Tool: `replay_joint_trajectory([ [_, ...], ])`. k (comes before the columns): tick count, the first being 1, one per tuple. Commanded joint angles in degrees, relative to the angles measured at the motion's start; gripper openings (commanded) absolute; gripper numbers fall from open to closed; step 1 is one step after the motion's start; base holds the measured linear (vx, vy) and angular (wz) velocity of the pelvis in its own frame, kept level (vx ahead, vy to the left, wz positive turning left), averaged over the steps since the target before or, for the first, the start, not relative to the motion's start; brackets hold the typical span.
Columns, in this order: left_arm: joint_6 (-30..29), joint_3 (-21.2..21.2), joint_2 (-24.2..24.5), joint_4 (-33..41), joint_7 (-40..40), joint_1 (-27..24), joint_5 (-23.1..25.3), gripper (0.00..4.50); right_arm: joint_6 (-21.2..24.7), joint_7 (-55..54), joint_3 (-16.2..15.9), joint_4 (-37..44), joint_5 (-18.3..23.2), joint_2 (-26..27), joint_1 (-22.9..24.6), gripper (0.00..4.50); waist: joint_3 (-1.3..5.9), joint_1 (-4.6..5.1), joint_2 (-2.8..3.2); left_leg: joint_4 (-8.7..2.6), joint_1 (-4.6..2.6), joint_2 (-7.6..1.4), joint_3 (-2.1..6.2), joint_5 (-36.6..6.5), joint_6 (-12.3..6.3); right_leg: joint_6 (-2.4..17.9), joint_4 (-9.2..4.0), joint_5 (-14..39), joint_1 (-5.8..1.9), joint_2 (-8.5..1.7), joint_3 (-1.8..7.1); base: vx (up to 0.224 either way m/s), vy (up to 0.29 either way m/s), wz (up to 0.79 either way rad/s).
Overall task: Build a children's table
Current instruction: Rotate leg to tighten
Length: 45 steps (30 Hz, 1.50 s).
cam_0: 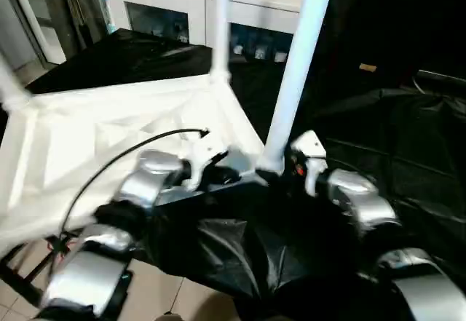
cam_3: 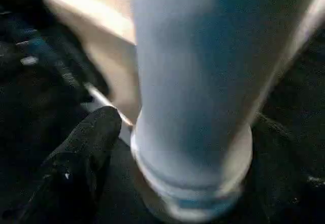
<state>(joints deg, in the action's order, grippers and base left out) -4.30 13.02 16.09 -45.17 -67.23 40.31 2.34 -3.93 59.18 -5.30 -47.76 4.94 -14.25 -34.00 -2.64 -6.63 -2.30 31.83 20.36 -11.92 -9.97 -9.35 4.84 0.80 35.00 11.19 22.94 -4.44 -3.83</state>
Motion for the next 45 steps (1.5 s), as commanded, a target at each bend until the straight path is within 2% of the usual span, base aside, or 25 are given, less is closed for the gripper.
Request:
replay_joint_trajectory([
  [1, 1.63, 1.43, -0.59, 0.94, -2.93, -0.93, -1.6, 0.0, 0.95, 8.07, -4.06, 2.25, 0.88, -0.09, 0.8, 3.83, 3.42, -0.33, 0.05, -2.77, -0.11, -1.55, -0.19, -10.15, -4.41, 14.06, -3.52, 3.49, -3.16, -3.55, 2.36, 0.0, 0.0, 0.0],
  [3, 1.69, 1.65, 0.64, 1.63, -4.92, -1.32, -1.41, 0.0, 1.27, 11.42, -4.64, 3.32, 0.84, -1.62, 1.39, 3.83, 3.29, -0.48, 0.11, -2.81, -0.11, -1.67, -0.23, -10.84, -4.29, 14.24, -3.61, 4.25, -3.08, -3.57, 2.4, 0.0, 0.0, 0.0],
  [7, 1.6, 1.98, 2.71, 3.19, -8.81, -2.19, -1.69, 0.0, 2.68, 16.21, -5.39, 5.74, 1.26, -3.82, 2.51, 3.83, 3.15, -0.64, 0.02, -2.99, -0.2, -1.65, -0.15, -12.68, -3.31, 13.39, -3.97, 8.29, -3.07, -3.69, 2.43, 0.0, 0.0, 0.0],
  [8, 1.68, 2.01, 3.14, 3.32, -9.48, -2.28, -1.81, 0.0, 3.17, 17.06, -5.52, 6.4, 1.52, -4.19, 2.73, 3.59, 3.12, -0.69, 0.0, -3.0, -0.25, -1.71, -0.17, -12.71, -3.3, 13.18, -3.98, 8.57, -2.99, -3.68, 2.48, 0.0, 0.0, 0.0],
  [9, 1.75, 2.1, 3.4, 3.34, -9.95, -2.29, -1.89, 0.0, 3.33, 17.34, -5.52, 6.62, 1.61, -4.29, 2.78, 3.59, 3.11, -0.76, 0.03, -3.03, -0.26, -1.69, -0.2, -12.81, -3.28, 13.11, -4.04, 8.91, -2.97, -3.69, 2.49, 0.0, 0.0, 0.0],
  [12, 1.79, 2.32, 4.06, 3.65, -11.21, -2.48, -2.08, 0.0, 4.12, 18.06, -5.48, 7.26, 2.13, -4.32, 2.93, 3.41, 3.16, -0.9, -0.14, -3.07, -0.25, -1.68, -0.15, -12.58, -2.78, 12.93, -3.97, 9.38, -2.93, -3.68, 2.46, 0.0, 0.0, 0.0],
  [13, 1.76, 2.35, 4.14, 3.77, -11.4, -2.55, -2.1, 0.0, 4.36, 18.2, -5.47, 7.41, 2.28, -4.3, 2.97, 3.41, 3.21, -0.95, -0.03, -3.06, -0.28, -1.71, -0.14, -12.54, -2.65, 12.95, -3.95, 9.32, -2.9, -3.72, 2.47, 0.0, 0.0, 0.0],
  [14, 1.81, 2.21, 4.15, 3.92, -11.3, -2.66, -2.04, 0.0, 5.03, 18.62, -5.45, 7.7, 2.48, -4.1, 3.08, 3.16, 3.22, -0.99, -0.07, -3.02, -0.29, -1.74, -0.15, -12.35, -2.58, 13.1, -3.89, 8.73, -2.86, -3.74, 2.49, 0.0, 0.0, 0.0],
  [17, 1.67, 2.1, 4.0, 4.25, -11.12, -2.81, -1.9, 0.0, 5.78, 18.95, -5.46, 8.23, 2.67, -3.88, 3.34, 3.05, 3.26, -1.19, -0.07, -2.95, -0.32, -1.71, -0.21, -11.75, -2.7, 13.32, -3.78, 7.68, -2.88, -3.7, 2.49, 0.0, 0.0, 0.0],
  [18, 1.68, 2.07, 3.92, 4.32, -10.92, -2.85, -1.84, 0.0, 5.99, 18.94, -5.47, 8.4, 2.73, -3.82, 3.44, 2.86, 3.3, -1.3, -0.08, -2.91, -0.31, -1.69, -0.21, -11.25, -2.74, 13.35, -3.68, 6.98, -2.92, -3.69, 2.49, 0.0, 0.0, 0.0],
  [21, 1.53, 1.92, 3.31, 4.05, -9.02, -2.79, -1.51, 0.0, 6.97, 17.6, -5.35, 8.92, 3.07, -3.11, 4.16, 2.78, 3.27, -1.42, -0.15, -2.91, -0.26, -1.63, -0.22, -11.18, -2.68, 13.09, -3.71, 7.4, -2.95, -3.72, 2.47, 0.0, 0.0, 0.0],
  [23, 1.29, 1.38, 1.31, 2.11, -2.75, -1.77, -0.27, 0.0, 6.77, 11.25, -4.08, 7.33, 2.37, -0.81, 4.62, 2.75, 3.14, -1.38, -0.08, -3.06, -0.31, -1.67, -0.17, -11.84, -2.01, 12.65, -3.89, 8.63, -2.77, -3.8, 2.53, 0.0, 0.0, 0.0],
  [25, 1.15, 1.26, 0.72, 1.55, -0.85, -1.47, 0.15, 0.0, 6.7, 8.98, -3.67, 6.64, 1.99, -0.03, 4.63, 2.74, 3.05, -1.26, -0.12, -3.17, -0.35, -1.61, -0.11, -12.59, -1.64, 12.34, -4.09, 9.96, -2.72, -3.84, 2.53, 0.0, 0.0, 0.0],
  [26, 1.05, 1.14, -0.1, 0.75, 1.75, -1.0, 0.79, 0.0, 6.36, 4.73, -3.03, 5.21, 1.18, 1.19, 4.27, 2.72, 2.95, -1.2, -0.05, -3.37, -0.57, -1.58, 0.04, -14.72, -0.68, 11.17, -4.57, 14.82, -2.69, -4.05, 2.53, 0.0, 0.0, 0.0],
  [27, 0.42, 0.89, -1.28, -0.28, 4.98, -0.32, 1.38, 0.0, 6.17, -1.74, -1.97, 2.85, 0.26, 2.82, 3.38, 2.71, 2.82, -1.11, -0.01, -3.47, -0.65, -1.59, 0.03, -15.61, -0.44, 10.81, -4.74, 16.09, -2.5, -4.03, 2.61, 0.0, 0.0, 0.0],
  [28, -0.26, 0.6, -2.54, -1.36, 8.38, 0.42, 1.97, 0.0, 6.08, -8.54, -0.79, 0.32, -0.56, 4.53, 2.36, 2.7, 2.62, -0.73, 0.3, -3.69, -0.8, -1.53, 0.19, -17.2, 0.79, 10.12, -4.98, 19.22, -2.13, -4.1, 2.69, 0.0, 0.0, 0.0],
  [29, -1.0, 0.24, -4.03, -2.46, 12.16, 1.2, 2.48, 0.0, 6.37, -14.81, 0.36, -1.99, -1.01, 6.21, 1.38, 2.69, 2.61, -0.27, 0.19, -3.87, -0.95, -1.44, 0.52, -19.03, 2.16, 9.02, -5.25, 23.07, -2.22, -4.23, 2.55, 0.0, 0.0, 0.0],
  [30, -1.47, 0.0, -4.92, -3.1, 14.4, 1.68, 2.75, 0.0, 6.66, -18.33, 1.04, -3.28, -1.19, 7.17, 0.81, 2.69, 2.74, 0.11, 0.08, -3.84, -0.99, -1.34, 0.68, -19.74, 2.5, 8.19, -5.42, 24.62, -2.29, -4.24, 2.47, 0.0, 0.0, 0.0],
  [33, -2.52, -0.41, -8.21, -4.54, 19.67, 2.74, 3.04, 0.0, 8.01, -29.63, 3.16, -6.6, -1.81, 10.41, -0.65, 2.67, 2.66, 0.53, 0.35, -3.86, -1.0, -1.4, 0.67, -20.41, 1.93, 8.21, -5.73, 23.55, -2.07, -4.18, 2.61, 0.0, 0.0, 0.0],
  [37, -2.52, 0.67, -10.75, -5.39, 23.23, 3.13, 4.39, 0.0, 7.3, -32.85, 2.23, -7.82, -2.73, 13.97, -1.07, 2.67, 2.78, 0.65, 0.24, -3.72, -0.95, -1.2, 0.44, -20.35, 0.68, 8.15, -5.75, 21.52, -2.0, -3.91, 2.69, 0.0, 0.0, 0.0],
  [38, -2.35, 0.88, -10.95, -5.33, 23.07, 3.08, 4.6, 0.0, 6.9, -32.66, 2.1, -8.24, -2.96, 14.29, -1.32, 3.23, 2.81, 0.62, 0.27, -3.74, -0.88, -1.21, 0.45, -20.23, 0.57, 8.16, -5.73, 21.32, -2.07, -3.94, 2.7, 0.0, 0.0, 0.0],
  [39, -2.35, 0.9, -11.0, -5.32, 23.04, 3.08, 4.62, 0.0, 6.83, -32.58, 2.12, -8.34, -2.95, 14.35, -1.4, 3.37, 2.79, 0.62, 0.21, -3.79, -0.7, -1.22, 0.48, -20.06, 0.43, 8.08, -5.7, 21.14, -2.16, -3.93, 2.67, 0.0, 0.0, 0.0],
  [43, -2.14, 1.17, -11.05, -5.16, 21.61, 2.99, 4.63, 0.0, 6.34, -31.82, 2.23, -9.37, -3.04, 14.02, -2.44, 3.57, 2.73, 0.76, 0.34, -3.93, -0.71, -1.29, 0.62, -21.32, 0.63, 7.98, -5.78, 22.35, -2.05, -3.96, 2.6, 0.0, 0.0, 0.0],
  [45, -0.74, 1.57, -9.75, -4.2, 19.28, 2.39, 4.54, 0.0, 5.08, -29.44, 3.3, -9.71, -2.3, 11.59, -3.84, 3.85, 2.7, 0.86, 0.35, -3.97, -0.76, -1.31, 0.63, -21.9, 0.54, 7.98, -5.86, 22.46, -2.03, -3.98, 2.64, 0.0, 0.0, 0.0],
])
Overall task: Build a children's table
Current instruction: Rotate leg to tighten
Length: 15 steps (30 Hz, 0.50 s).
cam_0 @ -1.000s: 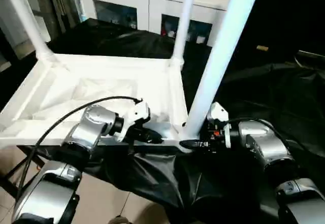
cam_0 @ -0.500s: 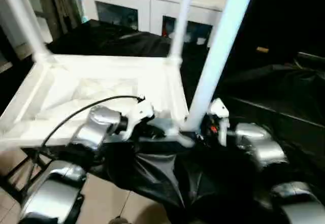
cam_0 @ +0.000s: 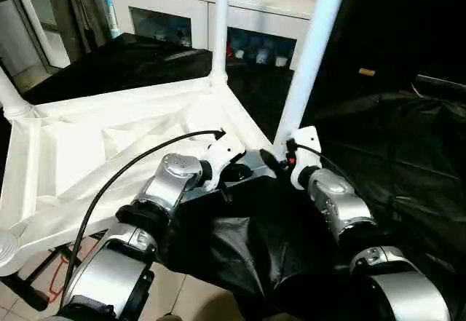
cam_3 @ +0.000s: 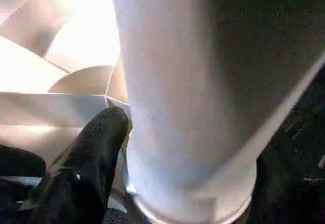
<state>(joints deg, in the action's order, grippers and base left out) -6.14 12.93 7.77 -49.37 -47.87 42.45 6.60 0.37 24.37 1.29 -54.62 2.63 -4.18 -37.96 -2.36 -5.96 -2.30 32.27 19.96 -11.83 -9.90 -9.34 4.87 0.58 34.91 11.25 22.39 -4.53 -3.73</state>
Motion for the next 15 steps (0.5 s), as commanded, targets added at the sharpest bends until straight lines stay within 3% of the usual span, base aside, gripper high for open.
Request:
replay_joint_trajectory([
  [1, 1.29, 1.67, -1.3, 0.09, -0.42, 0.22, 0.22, 0.0, 0.63, 5.79, -3.2, -2.84, 0.1, 1.23, 0.01, 3.85, 2.44, 0.15, 0.35, -4.41, -0.4, -1.4, 0.6, -22.28, 0.4, 8.15, -5.79, 22.7, -1.47, -3.91, 2.47, 0.0, 0.0, 0.0],
  [4, 2.28, 1.91, 0.07, 0.86, -3.85, -0.09, -0.14, 0.0, -0.85, 12.47, -3.31, -1.43, 0.61, -1.63, -0.1, 4.23, 2.59, 0.12, 0.24, -4.24, -0.16, -1.41, 0.42, -20.79, -0.47, 8.79, -5.58, 19.73, -1.74, -3.79, 2.54, 0.0, 0.0, 0.0],
  [7, 3.05, 2.28, 1.61, 1.7, -7.67, -0.49, -0.63, 0.0, -3.54, 21.47, -5.28, 1.65, 0.33, -4.87, 1.13, 4.28, 2.9, -0.01, 0.1, -3.94, 0.23, -1.38, 0.2, -16.48, -1.4, 10.44, -4.82, 13.26, -2.22, -3.79, 2.58, 0.0, 0.0, 0.0],
  [9, 3.78, 2.44, 2.52, 2.42, -10.29, -0.9, -1.22, 0.0, -4.26, 27.37, -6.55, 3.98, 0.62, -6.8, 2.21, 4.28, 3.39, -0.44, -0.05, -3.24, 0.43, -1.3, -0.09, -10.83, -3.48, 12.34, -3.78, 4.02, -2.77, -3.57, 2.58, 0.0, 0.0, 0.0],
  [12, 4.93, 2.63, 3.79, 3.8, -14.1, -1.65, -2.4, 0.0, -2.32, 34.6, -6.98, 7.22, 2.5, -9.27, 3.19, 4.28, 3.63, -0.92, 0.07, -2.58, 0.72, -1.38, -0.34, -5.4, -6.33, 15.4, -2.51, -6.8, -2.94, -3.23, 2.23, 0.0, 0.0, 0.0],
  [13, 4.95, 2.93, 4.52, 5.11, -17.01, -2.34, -3.3, 0.0, -1.76, 37.65, -7.26, 8.52, 3.14, -10.37, 3.67, 4.28, 3.57, -0.94, -0.19, -2.55, 0.69, -1.35, -0.43, -5.56, -6.6, 15.63, -2.57, -6.79, -2.9, -3.17, 2.15, 0.0, 0.0, 0.0],
  [15, 4.64, 3.71, 6.1, 7.83, -22.47, -3.81, -4.69, 0.0, -1.54, 42.55, -8.24, 10.55, 3.61, -12.38, 4.64, 4.28, 3.47, -1.16, -0.03, -2.54, 0.68, -1.63, -0.41, -6.64, -7.3, 16.08, -2.67, -4.67, -2.84, -3.45, 2.05, 0.0, 0.0, 0.0],
])
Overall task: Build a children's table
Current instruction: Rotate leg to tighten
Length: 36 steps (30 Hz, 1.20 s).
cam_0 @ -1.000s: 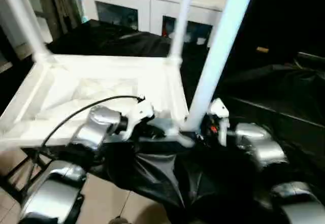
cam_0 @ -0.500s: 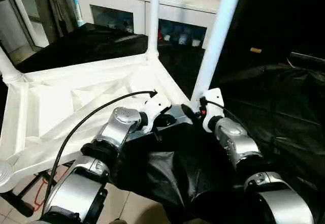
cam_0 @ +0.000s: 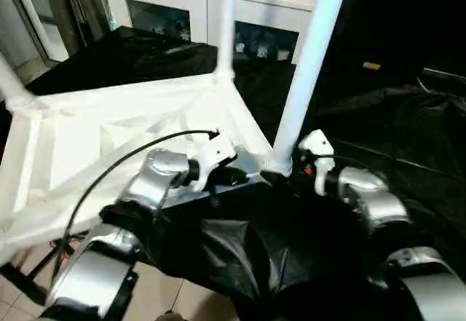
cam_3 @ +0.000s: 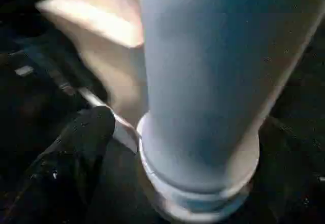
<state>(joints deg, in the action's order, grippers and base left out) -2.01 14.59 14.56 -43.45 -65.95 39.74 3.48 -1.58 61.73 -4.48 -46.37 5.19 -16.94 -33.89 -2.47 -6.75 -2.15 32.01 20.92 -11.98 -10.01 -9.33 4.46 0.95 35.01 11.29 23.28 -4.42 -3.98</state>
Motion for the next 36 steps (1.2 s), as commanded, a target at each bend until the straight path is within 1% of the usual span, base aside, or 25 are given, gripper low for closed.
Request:
replay_joint_trajectory([
  [1, 0.51, 2.05, -0.69, 1.92, -4.39, -1.1, -1.57, 0.0, 0.4, 5.2, -2.46, 2.3, 1.05, 0.37, 0.58, 4.28, 3.58, -0.37, -0.18, -2.29, -0.28, -1.48, -0.3, -6.65, -6.9, 15.71, -2.77, -4.7, -3.73, -3.56, 2.31, 0.0, 0.0, 0.0],
  [2, 0.61, 2.58, 0.52, 3.04, -6.73, -1.8, -1.61, 0.0, 0.65, 7.94, -3.19, 3.31, 1.15, -0.77, 1.19, 4.28, 3.38, -0.26, -0.08, -2.55, -0.36, -1.67, -0.25, -8.87, -6.08, 15.43, -3.15, -0.61, -3.52, -3.65, 2.29, 0.0, 0.0, 0.0],
  [3, 0.85, 2.61, 1.06, 3.11, -7.26, -2.0, -1.47, 0.0, 1.07, 9.25, -3.52, 3.97, 1.22, -1.28, 1.57, 4.28, 3.31, -0.23, -0.03, -2.64, -0.38, -1.71, -0.23, -9.77, -5.66, 15.2, -3.31, 1.12, -3.49, -3.69, 2.28, 0.0, 0.0, 0.0],
  [5, 1.08, 2.62, 1.99, 3.27, -8.27, -2.35, -1.48, 0.0, 1.78, 11.29, -4.14, 5.27, 1.41, -2.06, 2.3, 4.28, 3.06, -0.29, -0.01, -2.95, -0.61, -1.79, -0.15, -12.46, -3.93, 13.81, -3.89, 6.96, -3.27, -3.7, 2.4, 0.0, 0.0, 0.0],
  [6, 1.11, 2.55, 2.96, 3.65, -9.3, -2.78, -1.65, 0.0, 2.9, 13.14, -4.75, 6.8, 1.7, -2.76, 3.1, 4.28, 2.97, -0.29, -0.04, -3.05, -0.71, -1.8, -0.15, -13.45, -3.3, 13.33, -4.04, 8.82, -3.17, -3.72, 2.47, 0.0, 0.0, 0.0],
  [7, 1.11, 2.55, 2.96, 3.65, -9.3, -2.78, -1.65, 0.0, 2.9, 13.14, -4.75, 6.8, 1.7, -2.76, 3.1, 4.28, 2.97, -0.29, -0.04, -3.05, -0.71, -1.8, -0.15, -13.45, -3.3, 13.33, -4.04, 8.82, -3.17, -3.72, 2.47, 0.0, 0.0, 0.0],
  [8, 0.92, 2.56, 3.64, 4.22, -10.02, -3.16, -1.83, 0.0, 3.71, 14.18, -5.1, 7.93, 1.9, -3.15, 3.62, 4.02, 2.97, -0.32, -0.19, -3.16, -0.62, -1.82, -0.05, -13.86, -2.72, 12.64, -4.08, 10.22, -3.22, -3.8, 2.53, 0.0, 0.0, 0.0],
  [10, 0.76, 2.58, 4.03, 4.63, -10.38, -3.41, -1.93, 0.0, 4.04, 14.56, -5.22, 8.51, 2.04, -3.3, 3.89, 3.95, 3.01, -0.33, -0.12, -3.16, -0.61, -1.78, -0.03, -13.14, -2.47, 12.42, -4.04, 9.8, -3.18, -3.79, 2.57, 0.0, 0.0, 0.0],
  [12, 0.18, 2.54, 4.74, 5.81, -11.0, -3.96, -2.09, 0.0, 4.8, 15.31, -5.15, 9.58, 2.61, -3.25, 4.31, 3.9, 3.15, -0.46, -0.29, -3.0, -0.57, -1.72, -0.09, -11.8, -2.59, 12.57, -3.81, 8.03, -3.22, -3.79, 2.58, 0.0, 0.0, 0.0],
  [14, -0.03, 2.55, 4.92, 6.27, -11.21, -4.16, -2.21, 0.0, 5.11, 15.57, -5.25, 9.94, 2.98, -3.19, 4.4, 3.58, 3.23, -0.52, -0.27, -2.9, -0.53, -1.71, -0.12, -10.81, -2.98, 12.94, -3.62, 6.47, -3.21, -3.76, 2.54, 0.0, 0.0, 0.0],
  [16, -0.18, 2.56, 4.87, 6.44, -11.19, -4.25, -2.3, 0.0, 5.48, 15.74, -5.44, 10.22, 3.2, -3.08, 4.48, 3.51, 3.29, -0.56, -0.35, -2.79, -0.52, -1.65, -0.18, -9.79, -3.28, 13.24, -3.46, 5.1, -3.24, -3.68, 2.51, 0.0, 0.0, 0.0],
  [18, -0.45, 2.58, 4.64, 6.82, -10.96, -4.44, -2.51, 0.0, 6.65, 15.83, -5.63, 11.44, 3.41, -2.91, 5.04, 3.26, 3.28, -0.7, -0.44, -2.73, -0.48, -1.6, -0.22, -9.35, -3.44, 13.22, -3.43, 4.77, -3.29, -3.67, 2.49, 0.0, 0.0, 0.0],
  [19, -0.51, 2.57, 4.6, 6.9, -10.9, -4.48, -2.53, 0.0, 6.81, 15.84, -5.66, 11.56, 3.43, -2.89, 5.11, 3.26, 3.22, -0.71, -0.42, -2.76, -0.48, -1.6, -0.21, -9.41, -3.46, 13.09, -3.45, 4.93, -3.28, -3.65, 2.49, 0.0, 0.0, 0.0],
  [20, -0.77, 2.36, 4.24, 6.99, -10.31, -4.61, -2.61, 0.0, 7.27, 15.39, -5.69, 11.72, 3.41, -2.61, 5.34, 3.07, 3.25, -0.79, -0.44, -2.77, -0.54, -1.64, -0.2, -9.63, -3.4, 12.92, -3.49, 5.57, -3.26, -3.74, 2.49, 0.0, 0.0, 0.0],
  [21, -0.77, 2.36, 4.24, 6.99, -10.31, -4.61, -2.61, 0.0, 7.27, 15.39, -5.69, 11.72, 3.41, -2.61, 5.34, 3.07, 3.23, -0.82, -0.46, -2.77, -0.53, -1.63, -0.21, -9.78, -3.22, 12.81, -3.56, 6.11, -3.24, -3.77, 2.5, 0.0, 0.0, 0.0],
  [22, -1.26, 2.03, 3.72, 6.76, -9.2, -4.61, -2.59, 0.0, 7.65, 14.3, -5.61, 11.52, 3.2, -2.18, 5.49, 2.92, 3.22, -0.84, -0.47, -2.77, -0.52, -1.62, -0.22, -9.91, -3.12, 12.75, -3.6, 6.45, -3.24, -3.78, 2.51, 0.0, 0.0, 0.0],
  [24, -2.38, 1.34, 2.36, 5.59, -5.32, -3.99, -1.97, 0.0, 7.56, 8.69, -4.9, 9.27, 1.73, -0.57, 5.05, 2.79, 3.15, -0.85, -0.5, -2.84, -0.54, -1.62, -0.22, -10.22, -2.82, 12.43, -3.69, 7.45, -3.17, -3.78, 2.54, 0.0, 0.0, 0.0],
  [25, -2.77, 1.17, 1.94, 5.24, -4.05, -3.77, -1.72, 0.0, 7.38, 6.84, -4.67, 8.51, 1.28, -0.09, 4.88, 2.76, 2.99, -0.72, -0.48, -3.01, -0.57, -1.58, -0.13, -11.04, -2.18, 11.96, -3.89, 9.29, -3.03, -3.86, 2.57, 0.0, 0.0, 0.0],
  [27, -3.54, 0.47, -0.15, 2.66, 2.19, -2.21, -0.34, 0.0, 6.94, -2.76, -3.19, 4.8, -0.39, 2.63, 3.68, 2.74, 2.63, -0.36, -0.49, -3.36, -0.82, -1.35, 0.02, -14.4, -0.55, 10.16, -4.75, 16.65, -2.76, -4.03, 2.62, 0.0, 0.0, 0.0],
  [28, -3.96, 0.21, -1.1, 1.44, 4.93, -1.46, 0.2, 0.0, 6.93, -6.91, -2.5, 3.4, -0.94, 3.88, 3.23, 2.73, 2.48, -0.19, -0.58, -3.41, -0.91, -1.25, 0.04, -15.47, -0.15, 9.51, -5.03, 19.0, -2.69, -4.09, 2.68, 0.0, 0.0, 0.0],
  [29, -4.3, -0.01, -1.89, 0.42, 7.21, -0.82, 0.6, 0.0, 7.28, -9.97, -1.97, 2.43, -1.21, 4.91, 2.9, 2.72, 2.49, 0.05, -0.5, -3.63, -1.14, -1.23, 0.33, -17.19, 0.84, 8.32, -5.35, 22.82, -2.64, -4.2, 2.67, 0.0, 0.0, 0.0],
  [31, -5.29, -0.52, -3.71, -1.47, 11.68, 0.47, 1.07, 0.0, 7.86, -16.1, -1.04, 0.57, -1.78, 7.06, 2.35, 2.7, 2.5, 0.53, -0.48, -3.85, -1.36, -1.25, 0.53, -18.4, 1.76, 7.05, -5.66, 25.21, -2.49, -4.2, 2.66, 0.0, 0.0, 0.0],
  [32, -5.59, -0.66, -4.22, -1.91, 12.75, 0.8, 1.14, 0.0, 7.89, -17.88, -0.8, -0.06, -1.96, 7.66, 2.13, 2.7, 2.53, 0.63, -0.59, -3.9, -1.39, -1.3, 0.65, -19.04, 1.69, 6.73, -5.8, 25.49, -2.54, -4.2, 2.59, 0.0, 0.0, 0.0],
  [34, -6.83, -1.23, -6.59, -3.9, 17.97, 2.55, 1.7, 0.0, 9.83, -28.06, 0.89, -3.66, -2.29, 10.86, 0.5, 2.7, 2.46, 0.86, -0.49, -3.96, -1.5, -1.32, 0.56, -19.51, 1.56, 7.25, -5.72, 24.01, -2.2, -4.02, 2.74, 0.0, 0.0, 0.0],
  [36, -7.34, -1.48, -8.18, -4.88, 20.94, 3.47, 2.18, 0.0, 9.99, -34.16, 1.3, -6.04, -3.02, 12.9, -0.52, 2.7, 2.5, 1.06, -0.51, -3.96, -1.48, -1.22, 0.64, -19.95, 1.94, 7.38, -5.74, 24.11, -2.26, -4.11, 2.7, 0.0, 0.0, 0.0],
])
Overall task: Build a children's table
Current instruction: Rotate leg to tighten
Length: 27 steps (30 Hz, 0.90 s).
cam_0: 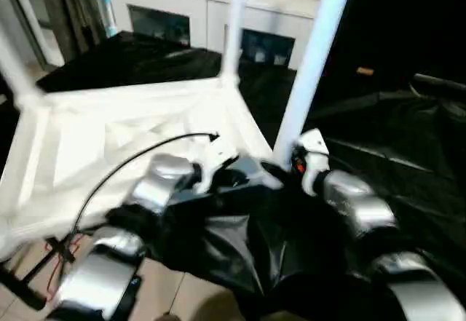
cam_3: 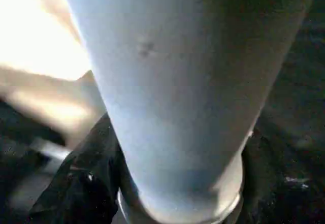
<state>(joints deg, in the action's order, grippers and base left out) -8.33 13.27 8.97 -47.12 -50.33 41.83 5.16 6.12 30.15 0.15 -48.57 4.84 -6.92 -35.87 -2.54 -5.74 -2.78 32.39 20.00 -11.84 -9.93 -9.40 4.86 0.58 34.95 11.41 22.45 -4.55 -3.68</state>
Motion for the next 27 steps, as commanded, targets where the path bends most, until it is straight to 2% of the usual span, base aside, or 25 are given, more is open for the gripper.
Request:
replay_joint_trajectory([
  [1, -0.98, -0.04, -3.16, -1.4, 5.64, 1.61, 0.6, 0.0, 1.81, -3.36, -3.25, -4.62, -2.74, 3.72, 1.1, 2.7, 2.65, 0.12, 0.24, -4.24, -0.59, -1.26, 0.51, -19.82, 1.32, 7.67, -5.77, 23.38, -1.45, -3.94, 2.42, 0.0, 0.0, 0.0],
  [2, -0.84, 0.13, -3.55, -1.55, 5.56, 1.77, 0.65, 0.0, 1.31, -3.4, -3.09, -5.19, -2.63, 4.41, 0.81, 2.7, 2.67, 0.13, 0.18, -4.18, -0.62, -1.27, 0.41, -19.82, 1.07, 7.73, -5.83, 22.99, -1.38, -3.97, 2.51, 0.0, 0.0, 0.0],
  [3, -0.69, 0.16, -3.68, -1.62, 5.45, 1.81, 0.66, 0.0, 1.1, -3.17, -2.86, -5.4, -2.38, 4.65, 0.67, 3.05, 2.65, 0.14, 0.11, -4.18, -0.54, -1.28, 0.39, -19.83, 0.82, 7.76, -5.82, 22.66, -1.42, -3.95, 2.53, 0.0, 0.0, 0.0],
  [4, -0.4, 0.23, -3.93, -1.75, 5.22, 1.89, 0.68, 0.0, 0.68, -2.69, -2.41, -5.85, -1.88, 5.15, 0.38, 3.05, 2.66, 0.1, 0.11, -4.23, -0.38, -1.26, 0.4, -19.55, 0.47, 7.8, -5.74, 22.03, -1.57, -3.9, 2.52, 0.0, 0.0, 0.0],
  [6, 0.17, 0.42, -4.19, -1.82, 4.25, 1.9, 0.5, 0.0, 0.33, -1.5, -1.8, -6.38, -0.93, 5.84, -0.18, 3.42, 2.72, 0.04, 0.2, -4.29, -0.33, -1.36, 0.44, -19.08, 0.26, 8.07, -5.6, 20.74, -1.67, -3.88, 2.5, 0.0, 0.0, 0.0],
  [7, 0.21, 0.45, -4.14, -1.75, 4.07, 1.86, 0.47, 0.0, 0.34, -1.36, -1.85, -6.31, -0.93, 5.79, -0.19, 3.45, 2.73, 0.09, 0.2, -4.33, -0.26, -1.38, 0.44, -18.82, 0.24, 8.4, -5.46, 19.67, -1.76, -3.8, 2.5, 0.0, 0.0, 0.0],
  [8, 1.11, 1.1, -2.91, -0.09, -0.17, 0.74, -0.37, 0.0, 0.52, 1.73, -2.86, -4.49, -1.02, 4.59, -0.4, 3.5, 2.68, 0.02, 0.17, -4.34, -0.22, -1.34, 0.42, -18.95, -0.01, 8.57, -5.5, 19.45, -1.83, -3.8, 2.49, 0.0, 0.0, 0.0],
  [10, 1.69, 1.36, -2.07, 0.6, -2.28, 0.22, -0.78, 0.0, -0.03, 4.35, -3.69, -3.75, -1.33, 3.54, -0.56, 3.74, 2.78, 0.08, 0.2, -4.38, -0.09, -1.46, 0.47, -18.33, -0.06, 8.95, -5.23, 17.86, -1.99, -3.84, 2.51, 0.0, 0.0, 0.0],
  [12, 2.07, 1.48, -1.41, 1.08, -3.55, -0.16, -0.99, 0.0, -1.19, 6.82, -4.5, -3.29, -1.51, 2.49, -0.54, 3.74, 2.82, 0.14, 0.14, -4.29, -0.01, -1.43, 0.37, -17.44, -0.35, 9.56, -5.02, 15.89, -2.13, -3.79, 2.53, 0.0, 0.0, 0.0],
  [15, 3.08, 1.93, 0.56, 2.27, -6.94, -1.16, -1.4, 0.0, -4.01, 17.04, -5.58, -0.9, -0.24, -0.7, 0.48, 3.74, 3.03, 0.0, 0.03, -3.93, 0.12, -1.42, 0.14, -15.07, -1.55, 10.59, -4.77, 12.3, -2.49, -3.92, 2.6, 0.0, 0.0, 0.0],
  [17, 3.72, 2.21, 2.19, 3.01, -9.59, -1.79, -1.63, 0.0, -4.55, 25.31, -6.9, 2.48, 0.91, -3.47, 1.82, 3.74, 3.44, -0.24, -0.12, -3.4, 0.37, -1.3, 0.01, -10.6, -3.57, 12.35, -3.81, 4.21, -3.13, -3.58, 2.49, 0.0, 0.0, 0.0],
  [19, 4.67, 2.3, 3.72, 3.57, -12.2, -2.25, -1.8, 0.0, -3.87, 31.76, -7.82, 5.06, 1.72, -5.95, 2.91, 3.74, 3.61, -0.52, -0.13, -2.97, 0.5, -1.32, -0.2, -6.37, -5.32, 14.05, -2.96, -3.2, -3.15, -3.23, 2.35, 0.0, 0.0, 0.0],
  [20, 4.73, 2.25, 4.25, 3.97, -13.31, -2.44, -2.06, 0.0, -3.54, 33.65, -8.06, 5.88, 2.03, -6.79, 3.25, 3.74, 3.52, -0.76, -0.07, -2.9, 0.58, -1.37, -0.31, -5.81, -6.12, 15.0, -2.8, -4.53, -3.1, -3.22, 2.15, 0.0, 0.0, 0.0],
  [22, 4.76, 2.21, 4.7, 4.41, -14.37, -2.64, -2.3, 0.0, -3.41, 35.21, -8.29, 6.46, 2.26, -7.47, 3.48, 3.74, 3.43, -0.76, -0.04, -2.95, 0.49, -1.43, -0.36, -7.13, -5.92, 15.2, -3.01, -2.42, -3.01, -3.35, 2.09, 0.0, 0.0, 0.0],
  [23, 5.16, 2.25, 5.31, 5.29, -16.3, -3.11, -2.91, 0.0, -2.84, 36.98, -8.7, 7.13, 2.54, -8.23, 3.77, 3.74, 3.32, -0.73, -0.3, -3.06, 0.41, -1.58, -0.39, -8.64, -5.34, 15.06, -3.25, 0.49, -2.9, -3.41, 2.09, 0.0, 0.0, 0.0],
  [24, 5.17, 2.45, 6.16, 6.47, -18.59, -3.71, -3.47, 0.0, -2.79, 39.25, -9.48, 7.78, 2.47, -9.2, 4.18, 3.74, 3.24, -0.87, -0.12, -3.18, 0.3, -1.68, -0.3, -9.3, -4.95, 14.95, -3.33, 2.02, -2.88, -3.5, 2.08, 0.0, 0.0, 0.0],
  [27, 5.33, 2.94, 7.56, 8.15, -21.88, -4.65, -4.09, 0.0, -2.45, 42.19, -10.58, 8.75, 2.36, -10.34, 4.85, 3.74, 3.11, -1.08, -0.15, -3.36, 0.3, -1.82, -0.27, -10.81, -4.02, 13.92, -3.57, 5.87, -2.69, -3.54, 2.23, 0.0, 0.0, 0.0],
])
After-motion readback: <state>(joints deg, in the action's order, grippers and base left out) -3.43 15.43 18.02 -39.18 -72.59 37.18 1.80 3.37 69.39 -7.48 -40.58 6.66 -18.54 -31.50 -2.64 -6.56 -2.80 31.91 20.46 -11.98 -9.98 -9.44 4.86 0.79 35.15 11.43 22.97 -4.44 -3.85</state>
